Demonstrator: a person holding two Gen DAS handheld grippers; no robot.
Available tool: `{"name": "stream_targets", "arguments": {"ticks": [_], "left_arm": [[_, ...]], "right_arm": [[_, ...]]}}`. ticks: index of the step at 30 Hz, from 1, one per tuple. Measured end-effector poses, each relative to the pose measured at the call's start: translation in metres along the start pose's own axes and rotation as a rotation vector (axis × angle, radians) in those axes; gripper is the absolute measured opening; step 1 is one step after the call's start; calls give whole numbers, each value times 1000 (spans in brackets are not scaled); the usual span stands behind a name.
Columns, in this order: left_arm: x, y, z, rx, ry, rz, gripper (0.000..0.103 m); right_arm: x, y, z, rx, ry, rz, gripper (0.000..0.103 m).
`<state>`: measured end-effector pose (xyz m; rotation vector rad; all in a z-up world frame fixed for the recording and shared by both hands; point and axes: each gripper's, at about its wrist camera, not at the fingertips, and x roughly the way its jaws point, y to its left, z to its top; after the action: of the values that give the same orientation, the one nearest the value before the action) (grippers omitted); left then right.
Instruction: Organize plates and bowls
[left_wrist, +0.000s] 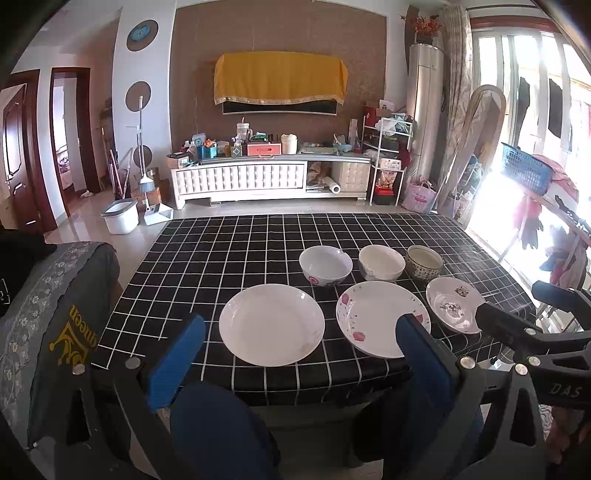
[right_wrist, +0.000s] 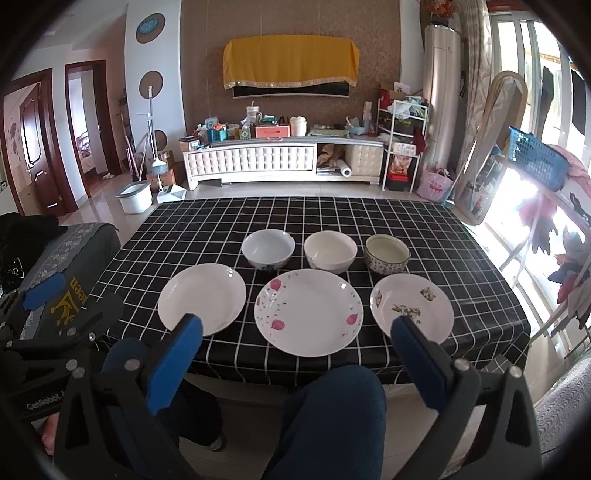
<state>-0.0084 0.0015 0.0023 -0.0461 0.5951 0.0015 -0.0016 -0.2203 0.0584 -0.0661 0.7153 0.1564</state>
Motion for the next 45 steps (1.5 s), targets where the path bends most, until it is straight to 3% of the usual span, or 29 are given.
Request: {"name": "stream_targets", "arguments": {"ticks": [45], "left_arm": [[3,1,9,14,22,-15,102]], "right_arm": [[-2,-4,6,15,-27,17,103]]}}
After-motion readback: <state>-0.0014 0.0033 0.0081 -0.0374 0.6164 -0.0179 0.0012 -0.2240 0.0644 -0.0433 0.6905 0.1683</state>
